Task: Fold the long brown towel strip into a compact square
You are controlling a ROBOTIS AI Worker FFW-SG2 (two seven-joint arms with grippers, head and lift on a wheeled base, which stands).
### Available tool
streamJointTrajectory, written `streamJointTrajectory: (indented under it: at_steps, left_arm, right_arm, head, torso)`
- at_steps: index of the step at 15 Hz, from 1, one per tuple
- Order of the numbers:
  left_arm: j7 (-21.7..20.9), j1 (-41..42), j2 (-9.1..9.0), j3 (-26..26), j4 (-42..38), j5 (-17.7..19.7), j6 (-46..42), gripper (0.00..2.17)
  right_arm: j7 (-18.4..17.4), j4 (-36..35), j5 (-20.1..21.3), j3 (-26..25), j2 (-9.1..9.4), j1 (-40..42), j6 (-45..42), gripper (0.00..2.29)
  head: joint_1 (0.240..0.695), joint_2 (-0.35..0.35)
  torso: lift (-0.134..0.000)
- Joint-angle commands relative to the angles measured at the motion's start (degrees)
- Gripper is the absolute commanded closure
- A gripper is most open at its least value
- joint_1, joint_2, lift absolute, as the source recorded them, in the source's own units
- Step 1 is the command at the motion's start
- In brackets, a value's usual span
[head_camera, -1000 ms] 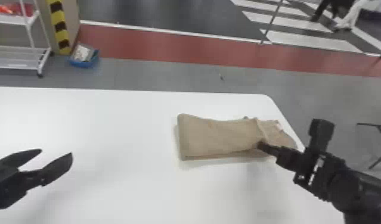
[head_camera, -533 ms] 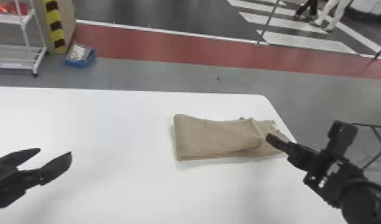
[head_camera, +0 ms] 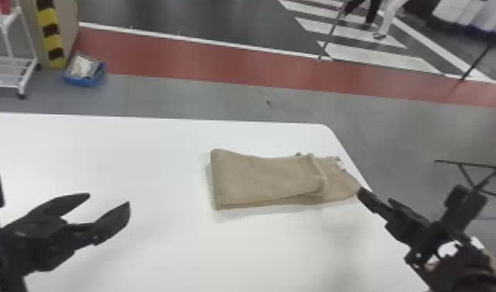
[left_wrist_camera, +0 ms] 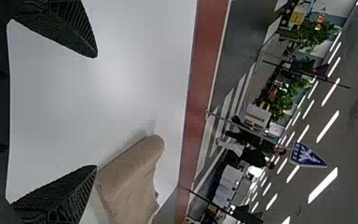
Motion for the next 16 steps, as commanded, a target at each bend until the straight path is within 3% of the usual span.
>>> streamJointTrajectory:
  at_steps: [1, 3, 6, 8, 11, 13, 16]
  left_arm:
    - [1.9, -2.8, -0.99, -8.7, 3.7, -4.0, -6.5, 0.03]
    - [5.4, -4.8, -2.31, -16.6, 7.9, -8.9, -16.5, 0.05]
    - [10.7, -7.2, -4.77, -24.5, 13.8, -12.7, -26.6, 0.11]
    - [11.4, -7.9, -6.79, -25.5, 15.9, -13.1, -27.6, 0.15]
    - [11.4, -7.8, -6.26, -25.8, 15.6, -12.8, -27.4, 0.15]
    - [11.5, -7.7, -5.30, -25.2, 14.8, -12.4, -26.9, 0.15]
    - [11.4, -6.6, -3.80, -22.3, 13.1, -11.6, -26.9, 0.15]
  right_arm:
    - [0.2, -2.4, 0.0, -1.6, 3.23, 2.8, -4.4, 0.08]
    - [0.1, -4.6, -0.1, -2.2, 5.16, 4.7, -7.9, 0.09]
    - [0.0, -6.0, -1.3, -3.1, 5.95, 5.7, -8.2, 0.10]
    - [-0.2, -6.7, -1.6, -2.8, 6.48, 6.0, -8.4, 0.10]
    - [-0.5, -5.1, -0.3, -0.3, 5.86, 4.9, -12.6, 0.14]
    - [3.3, -3.7, 1.3, 2.1, 5.33, 3.1, -14.4, 0.26]
    - [8.2, -3.9, 7.2, 10.6, 4.98, 0.1, -13.7, 0.28]
  head:
    - [0.695, -0.350]
    - [0.695, -0.350]
    - [0.695, -0.350]
    - [0.695, -0.350]
    - [0.695, -0.350]
    - [0.695, -0.350]
    - [0.695, -0.350]
  torso:
    - [-0.124]
    - [-0.124]
    - [-0.124]
    - [-0.124]
    - [-0.124]
    - [-0.124]
    - [-0.124]
